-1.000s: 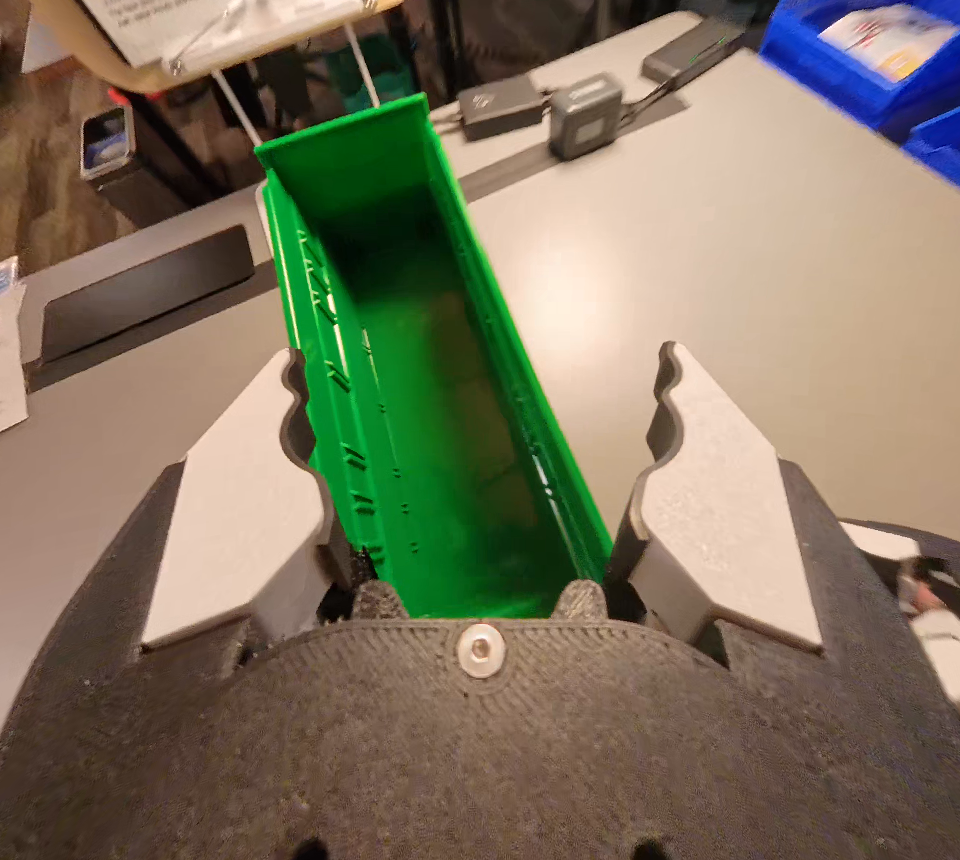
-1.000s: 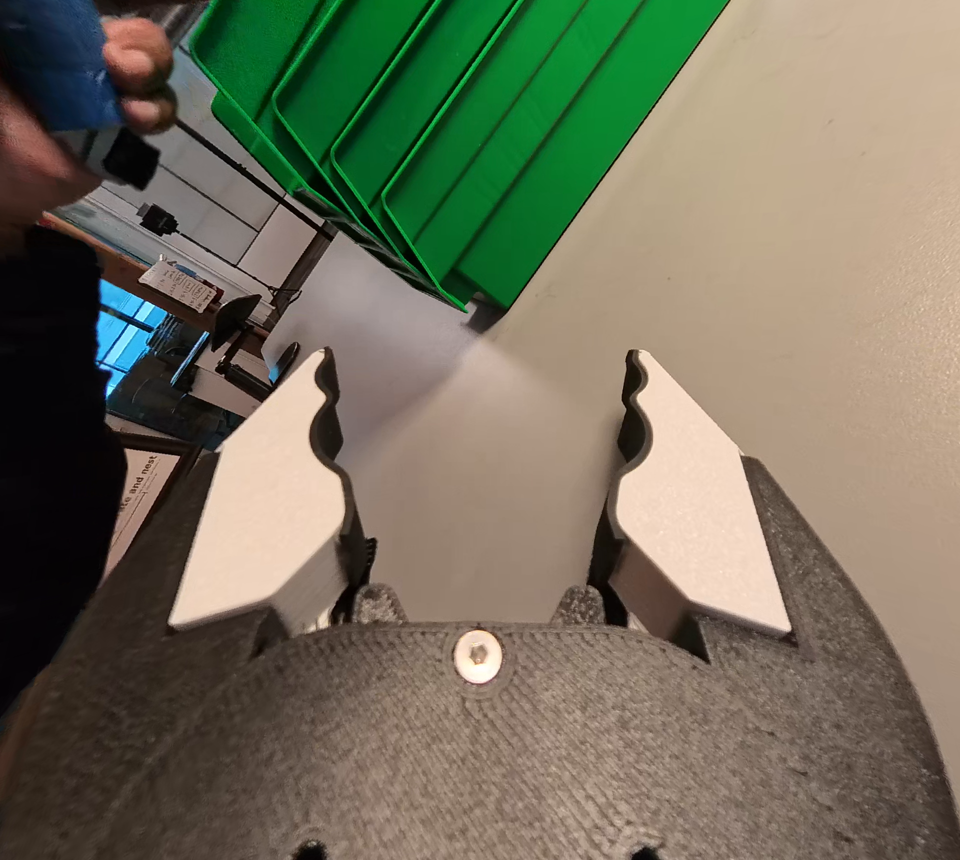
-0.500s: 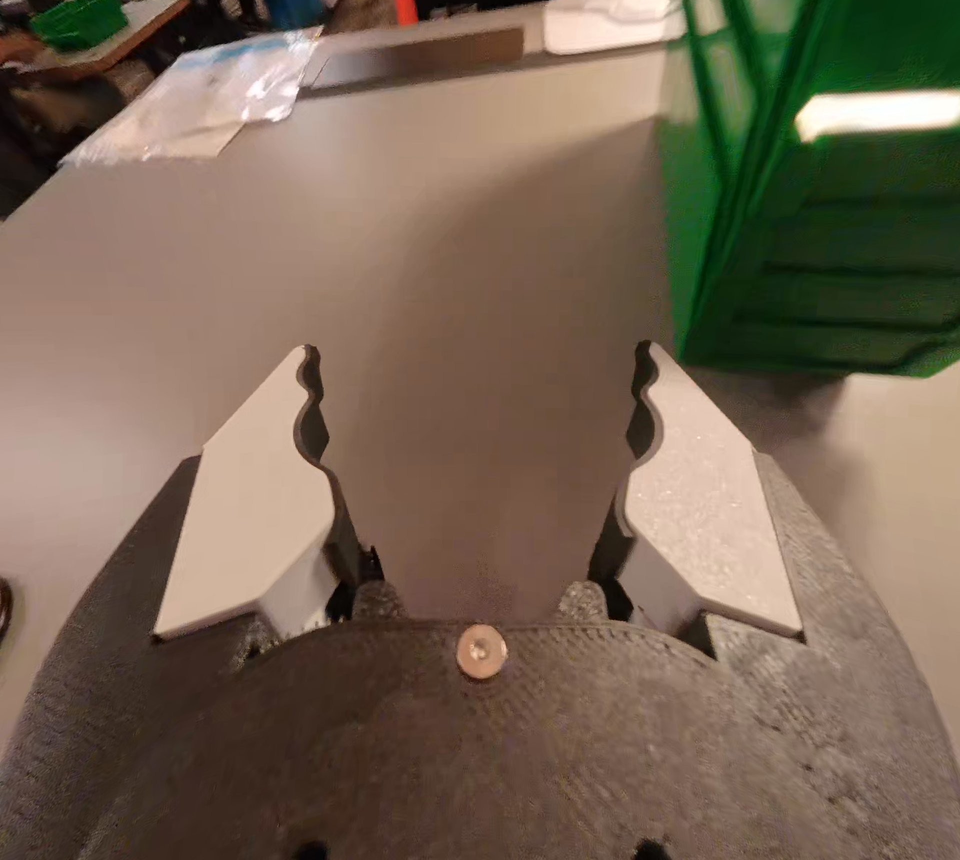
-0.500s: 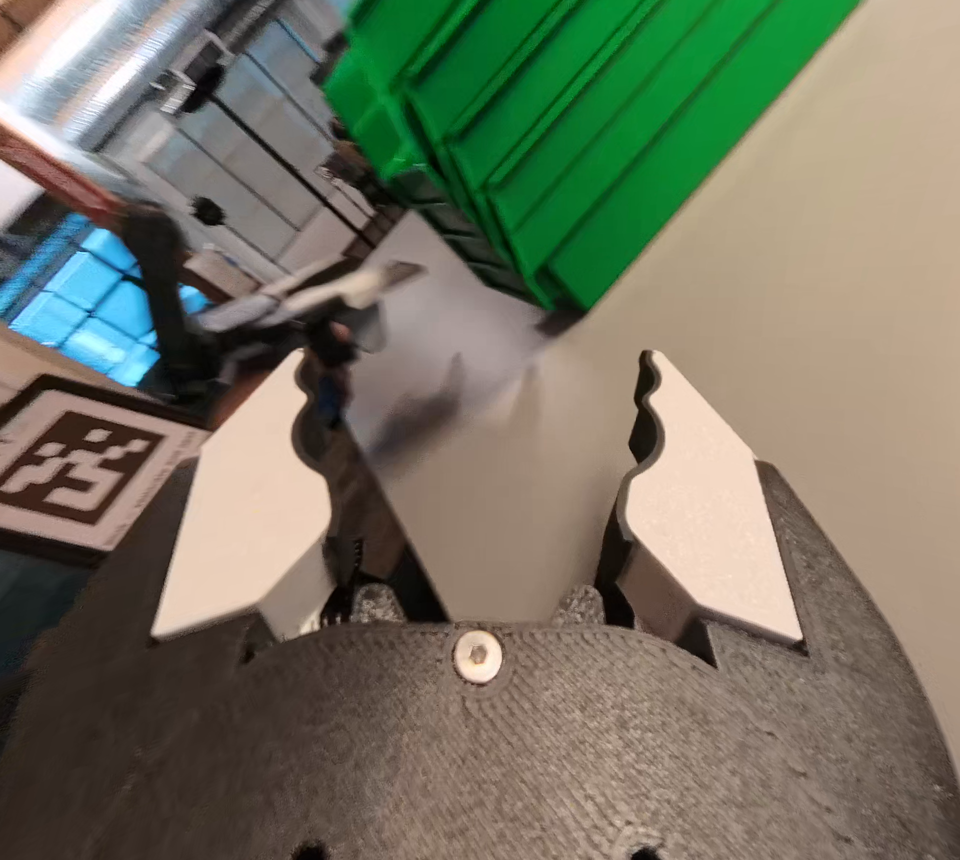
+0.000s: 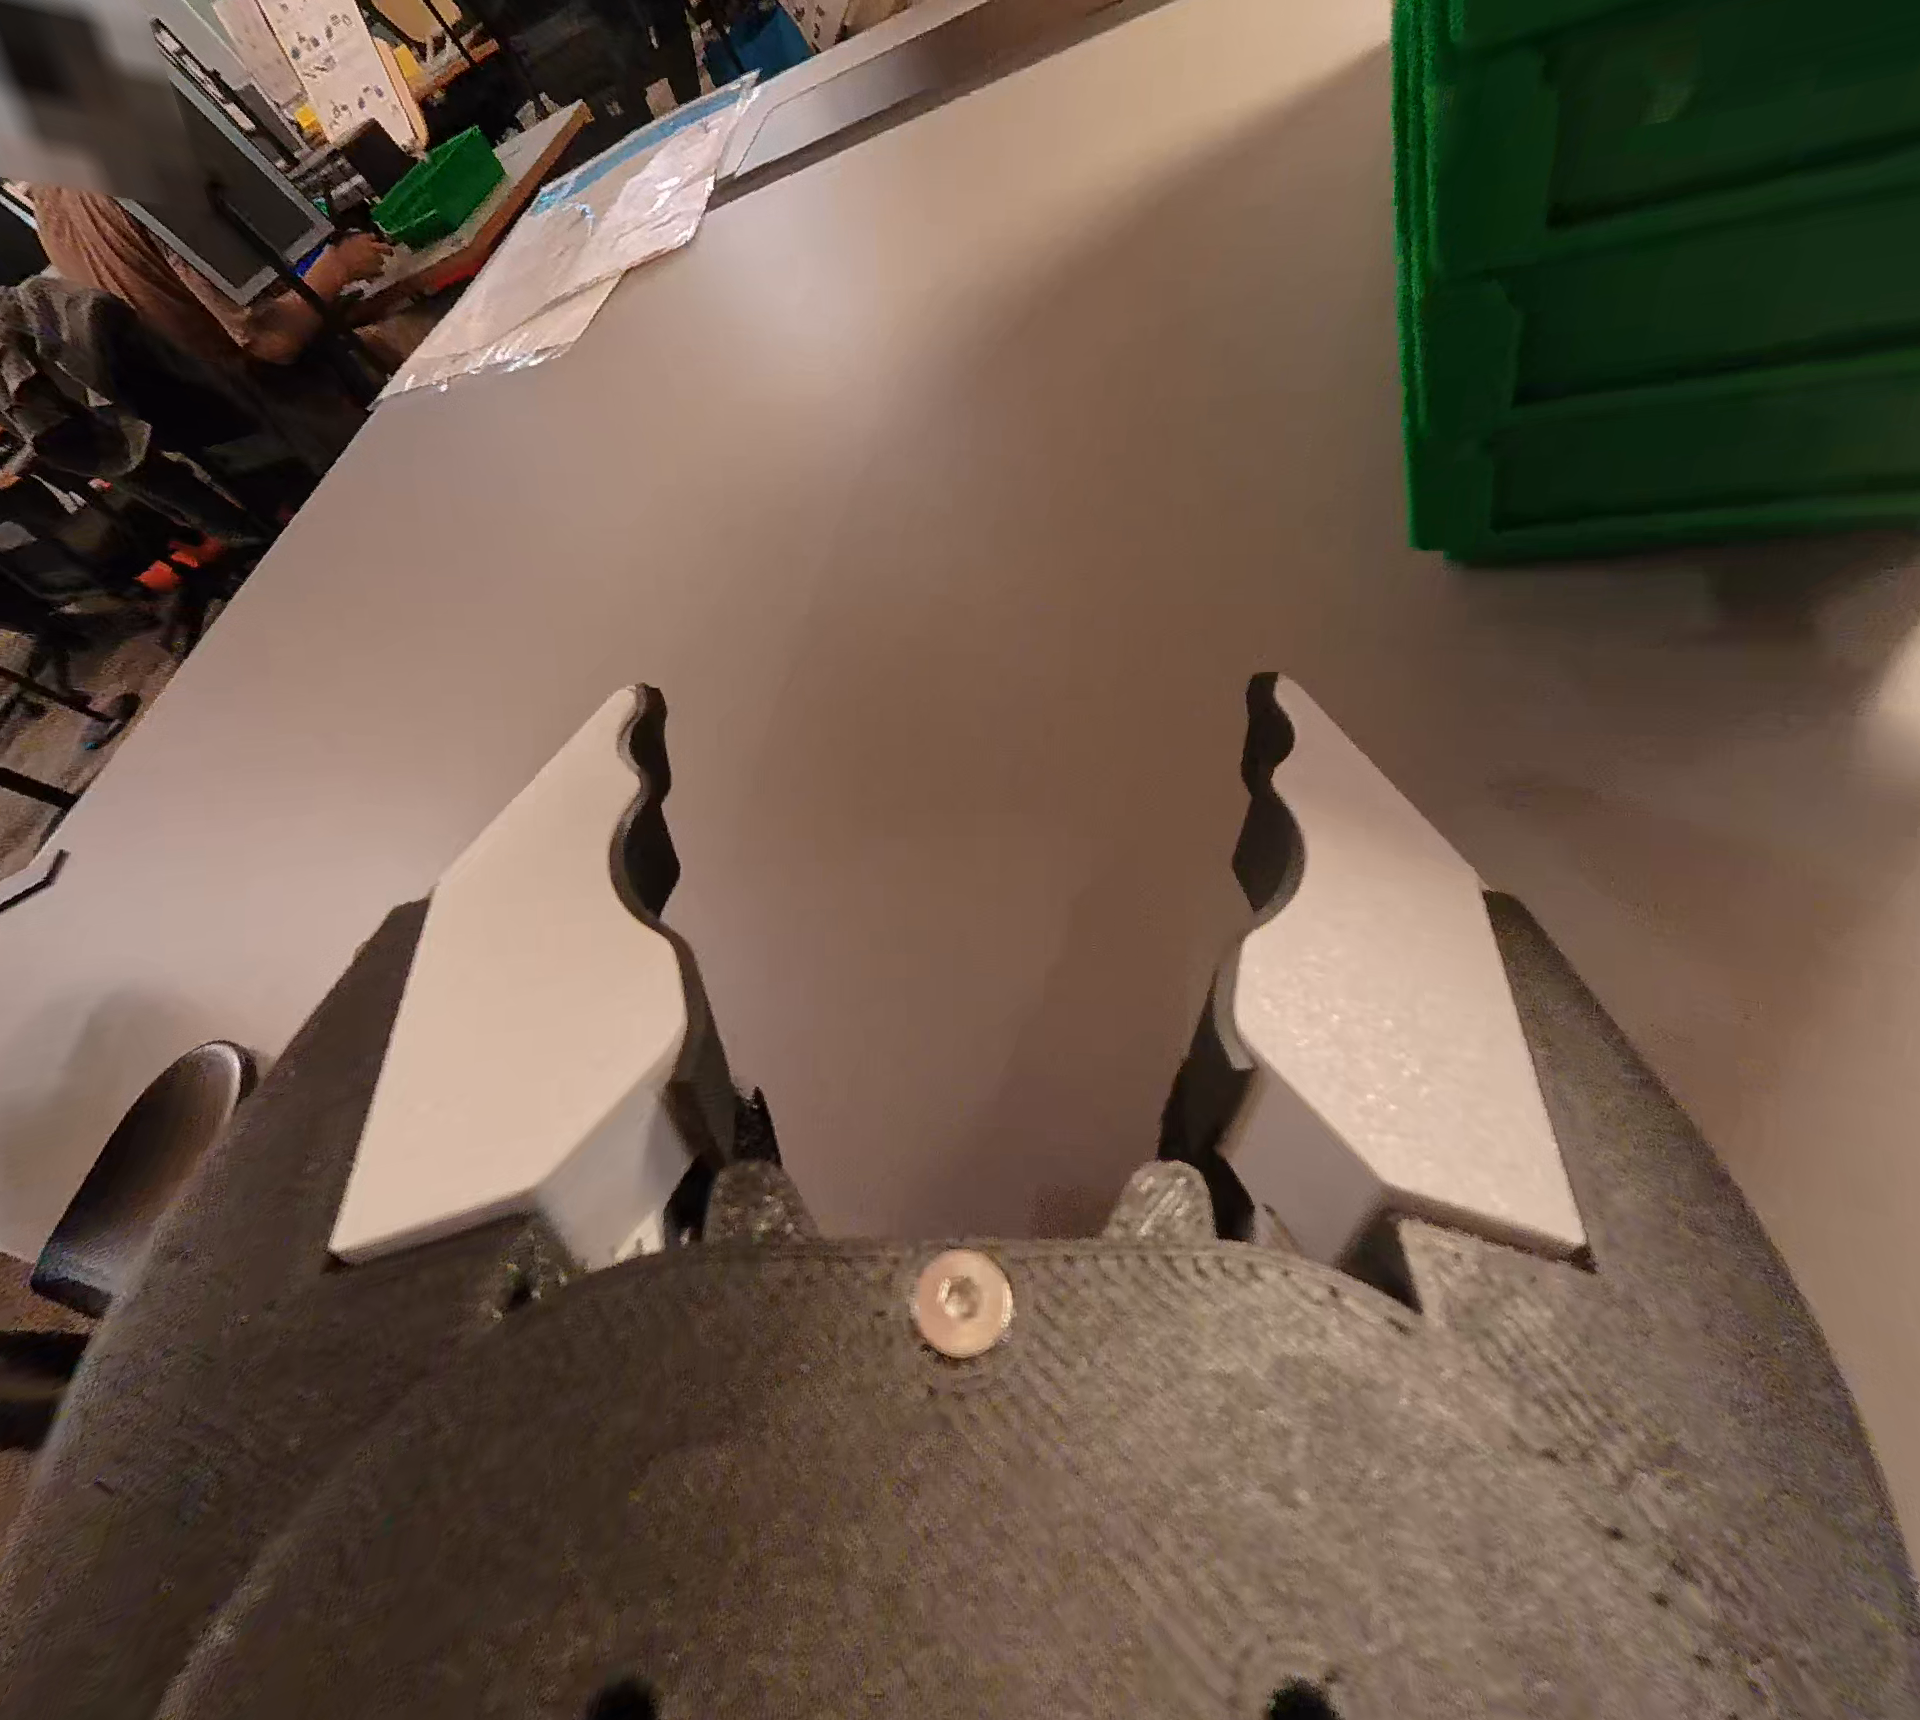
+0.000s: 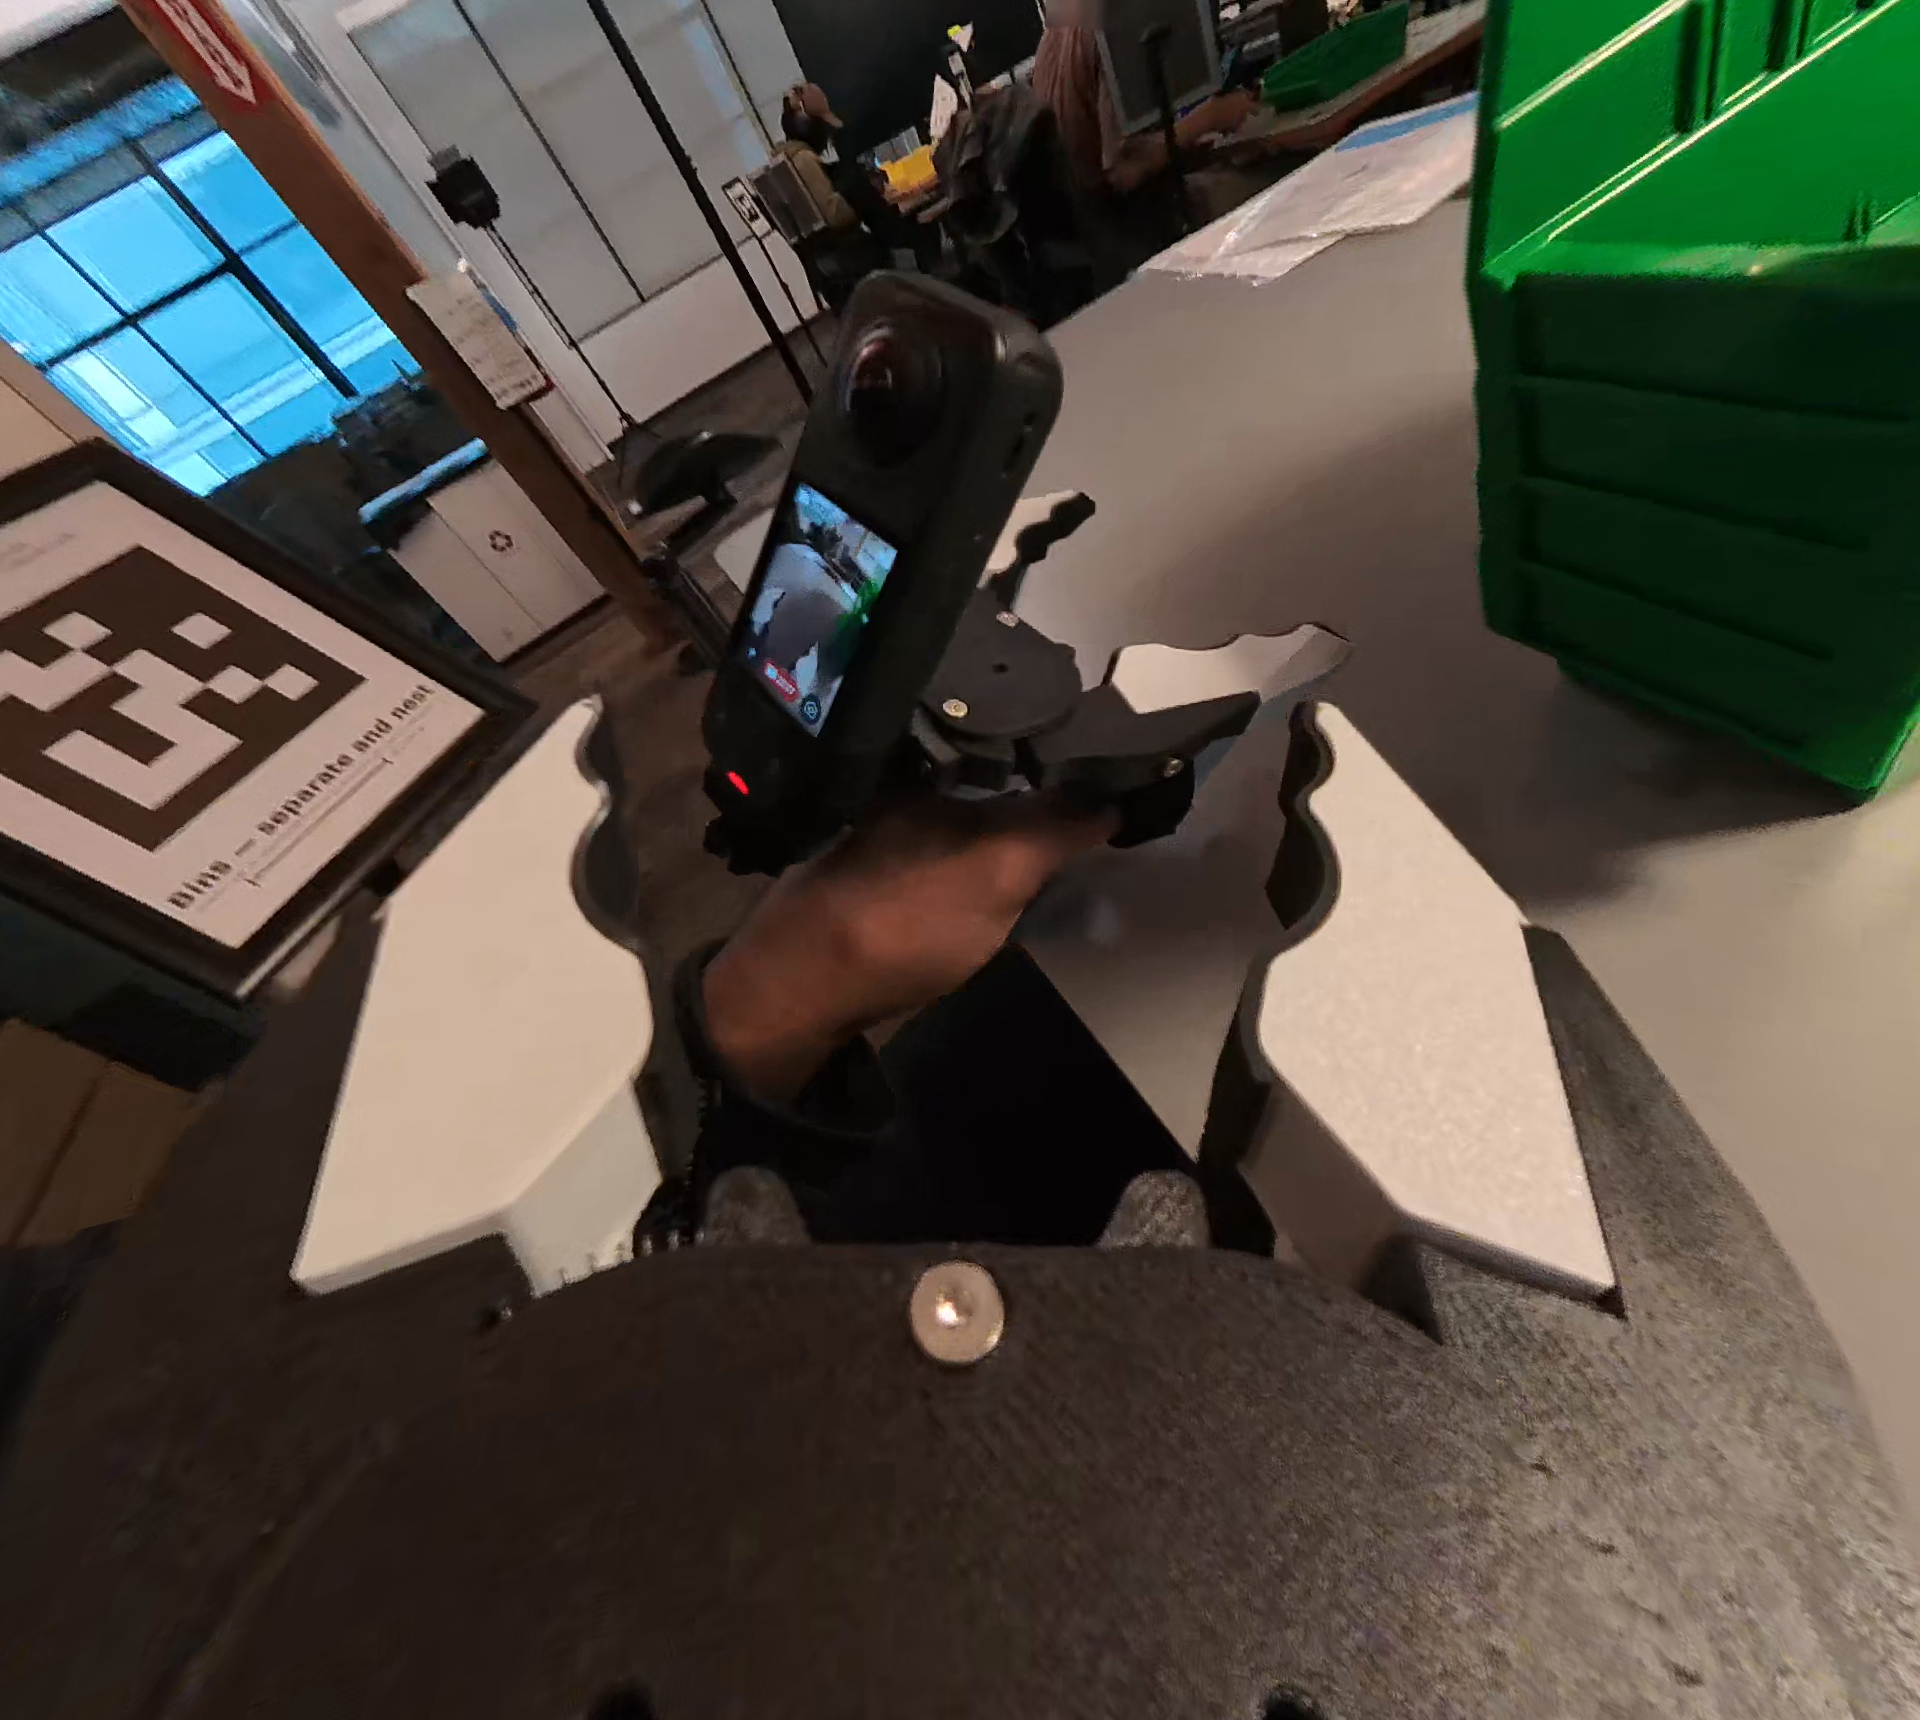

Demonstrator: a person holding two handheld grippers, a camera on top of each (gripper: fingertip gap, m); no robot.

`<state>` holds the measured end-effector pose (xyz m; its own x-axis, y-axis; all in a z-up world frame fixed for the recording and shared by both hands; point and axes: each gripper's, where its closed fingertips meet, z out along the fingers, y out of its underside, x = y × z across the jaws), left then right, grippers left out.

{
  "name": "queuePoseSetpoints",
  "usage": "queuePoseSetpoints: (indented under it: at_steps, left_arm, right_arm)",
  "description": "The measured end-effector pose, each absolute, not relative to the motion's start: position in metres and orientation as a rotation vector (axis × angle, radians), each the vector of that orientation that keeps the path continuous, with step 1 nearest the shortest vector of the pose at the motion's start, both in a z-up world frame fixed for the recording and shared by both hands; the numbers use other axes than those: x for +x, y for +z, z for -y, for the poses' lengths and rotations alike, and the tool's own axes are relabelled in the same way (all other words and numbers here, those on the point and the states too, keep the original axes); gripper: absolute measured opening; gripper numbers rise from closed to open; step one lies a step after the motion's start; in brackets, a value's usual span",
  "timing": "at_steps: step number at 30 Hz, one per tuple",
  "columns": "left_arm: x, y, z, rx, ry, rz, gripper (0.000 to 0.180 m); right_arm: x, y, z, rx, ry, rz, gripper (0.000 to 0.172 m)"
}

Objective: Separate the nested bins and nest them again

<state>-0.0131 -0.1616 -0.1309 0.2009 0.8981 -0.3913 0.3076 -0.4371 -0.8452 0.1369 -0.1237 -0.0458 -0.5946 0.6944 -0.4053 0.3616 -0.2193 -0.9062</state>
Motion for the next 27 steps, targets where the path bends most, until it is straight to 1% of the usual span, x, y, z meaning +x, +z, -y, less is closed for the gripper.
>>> queuePoseSetpoints:
  at_steps: [9, 10, 20, 22, 27]
  left_arm:
    - [-0.012, -0.134, 0.161, -1.891, 1.263, 1.109, 0.109]
    - [-0.012, -0.134, 0.161, -1.893, 1.263, 1.110, 0.109]
    - [-0.008, -0.136, 0.155, -1.901, 1.286, 1.126, 0.108]
    - [-0.009, -0.135, 0.158, -1.895, 1.305, 1.132, 0.109]
    - [-0.013, -0.134, 0.170, -1.889, 1.379, 1.145, 0.119]
  right_arm:
    - [0.126, -0.077, 0.120, -1.331, 1.690, 1.810, 0.125]
    - [0.125, -0.078, 0.119, -1.335, 1.679, 1.805, 0.127]
    - [0.123, -0.078, 0.115, -1.354, 1.664, 1.780, 0.127]
    - [0.123, -0.080, 0.112, -1.365, 1.634, 1.779, 0.131]
    - [0.122, -0.082, 0.098, -1.376, 1.490, 1.783, 0.143]
